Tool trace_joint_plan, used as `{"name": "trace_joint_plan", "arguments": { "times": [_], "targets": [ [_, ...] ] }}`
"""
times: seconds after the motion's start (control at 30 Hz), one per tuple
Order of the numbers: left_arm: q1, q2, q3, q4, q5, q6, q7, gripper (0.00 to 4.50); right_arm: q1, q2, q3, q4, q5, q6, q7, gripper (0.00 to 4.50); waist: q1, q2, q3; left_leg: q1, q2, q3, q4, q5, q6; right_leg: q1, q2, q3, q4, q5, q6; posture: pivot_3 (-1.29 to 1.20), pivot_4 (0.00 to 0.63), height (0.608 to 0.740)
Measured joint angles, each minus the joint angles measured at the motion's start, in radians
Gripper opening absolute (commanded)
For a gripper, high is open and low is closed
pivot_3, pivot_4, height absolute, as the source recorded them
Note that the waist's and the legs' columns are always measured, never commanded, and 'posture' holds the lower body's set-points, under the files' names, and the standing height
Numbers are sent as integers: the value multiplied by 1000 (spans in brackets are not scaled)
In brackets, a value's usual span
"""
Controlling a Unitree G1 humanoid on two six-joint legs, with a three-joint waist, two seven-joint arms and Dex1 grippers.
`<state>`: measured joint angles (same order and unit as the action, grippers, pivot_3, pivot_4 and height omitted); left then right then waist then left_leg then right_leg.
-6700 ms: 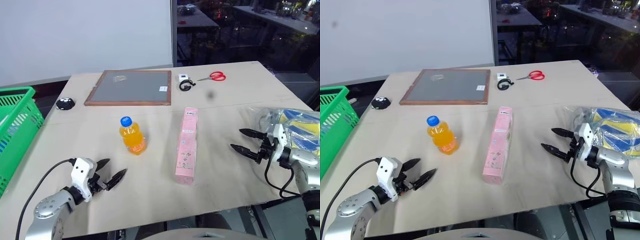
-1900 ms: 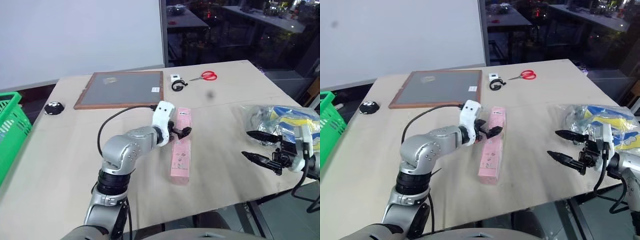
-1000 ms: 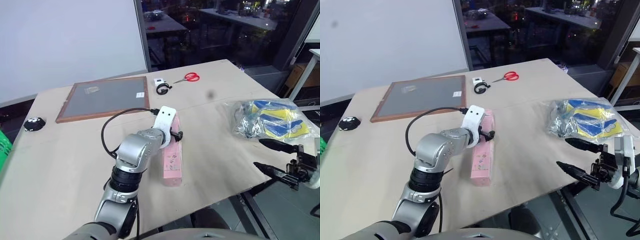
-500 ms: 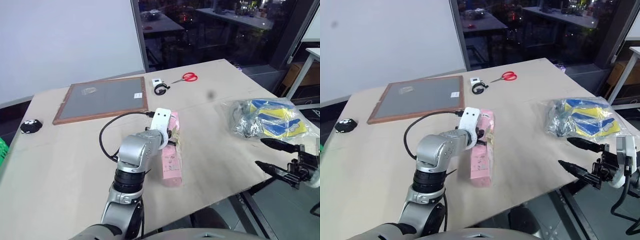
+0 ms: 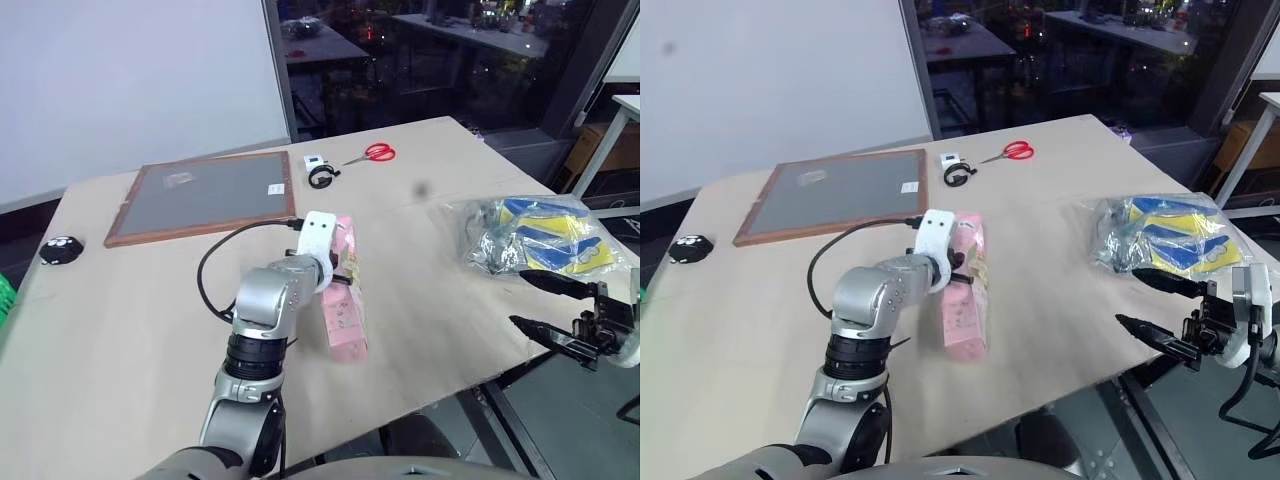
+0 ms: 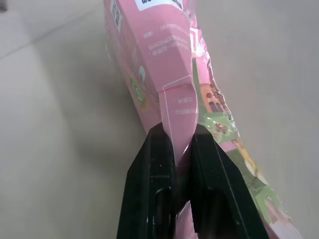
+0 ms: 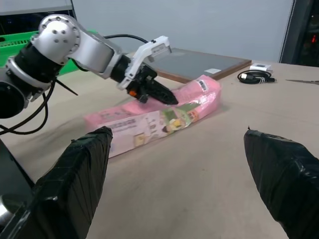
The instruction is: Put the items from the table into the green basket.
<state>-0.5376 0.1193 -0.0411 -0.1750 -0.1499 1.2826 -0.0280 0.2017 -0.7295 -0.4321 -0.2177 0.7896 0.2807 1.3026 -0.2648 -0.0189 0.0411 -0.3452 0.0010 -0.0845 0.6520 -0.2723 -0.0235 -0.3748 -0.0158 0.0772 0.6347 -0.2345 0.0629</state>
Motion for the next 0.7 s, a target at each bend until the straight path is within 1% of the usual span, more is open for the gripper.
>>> {"name": "trace_joint_plan", "arguments": {
  "times": [0.03, 0.07, 0.1, 0.2, 0.27, 0.33, 0.4, 0.43, 0.47, 0.57, 0.7],
  "targets": [
    [-12, 45, -2, 13, 7, -35, -16, 18, -7, 0, 5, 0, 0, 6, 0, 4500, -1, -2, 3, 0, 0, 0, 0, 0, 0, -1, 0, 0, 1, 0, 0, -215, 0, 740],
    [-21, 122, -21, 39, 13, -90, -50, 18, -30, 0, 18, 0, 2, 17, -2, 4500, -5, -3, 5, -1, 1, 0, -1, 1, 1, -3, 1, 1, 2, 0, 0, -207, 0, 740],
    [-28, 172, -27, 60, 24, -125, -70, 18, -44, 0, 25, -1, 6, 21, -2, 4500, -11, -3, 6, -1, 1, 0, -2, 2, 4, -4, 2, 2, 2, 0, 0, -197, 0, 740],
    [-56, 398, -34, 160, 78, -338, -169, 18, -117, 0, 59, 1, 10, 44, -3, 4500, -7, -1, 10, -1, 1, 0, -6, 3, 4, -6, 1, 2, 2, 1, 5, -175, 0, 740],
    [-64, 443, -21, 206, 97, -408, -185, 18, -146, 1, 78, 4, 11, 50, -2, 4500, 7, 0, 12, -2, 1, -1, -6, 2, 5, -6, 1, 2, 1, 0, 6, -154, 0, 740],
    [-71, 495, 20, 289, 111, -502, -191, 18, -197, 2, 107, 8, 11, 62, 2, 4500, 28, 0, 16, -4, 0, -1, -6, 2, 6, -8, 1, 2, 1, 0, 7, -131, 0, 740],
    [-81, 533, 60, 340, 121, -563, -182, 18, -235, 2, 123, 23, 12, 68, 5, 4500, 52, -2, 17, -12, 0, -2, -5, 2, 6, -16, 1, 1, 2, 1, 7, -106, 0, 740],
    [-90, 559, 83, 364, 130, -595, -171, 18, -264, 3, 134, 33, 12, 72, 7, 4500, 64, -2, 17, -19, 0, -3, -2, 2, 6, -24, 0, 1, 5, 1, 7, -95, 0, 740],
    [-99, 591, 103, 393, 144, -634, -158, 18, -295, 7, 149, 41, 14, 80, 9, 4500, 73, -3, 18, -22, 0, -3, -1, 2, 6, -28, 0, 1, 8, 3, 3, -83, 0, 740],
    [-133, 688, 163, 442, 188, -723, -121, 18, -374, 24, 180, 45, 33, 103, 17, 4500, 112, -3, 18, -27, 0, -4, -2, 2, 6, -33, -1, 0, 10, 4, 2, -40, 0, 740],
    [-134, 839, 200, 512, 250, -841, -99, 18, -479, 51, 236, 61, 41, 129, 29, 4500, 158, -2, 18, -29, -1, -4, -2, 2, 6, -36, -2, -1, 11, 4, 1, 15, 0, 740]
  ]
}}
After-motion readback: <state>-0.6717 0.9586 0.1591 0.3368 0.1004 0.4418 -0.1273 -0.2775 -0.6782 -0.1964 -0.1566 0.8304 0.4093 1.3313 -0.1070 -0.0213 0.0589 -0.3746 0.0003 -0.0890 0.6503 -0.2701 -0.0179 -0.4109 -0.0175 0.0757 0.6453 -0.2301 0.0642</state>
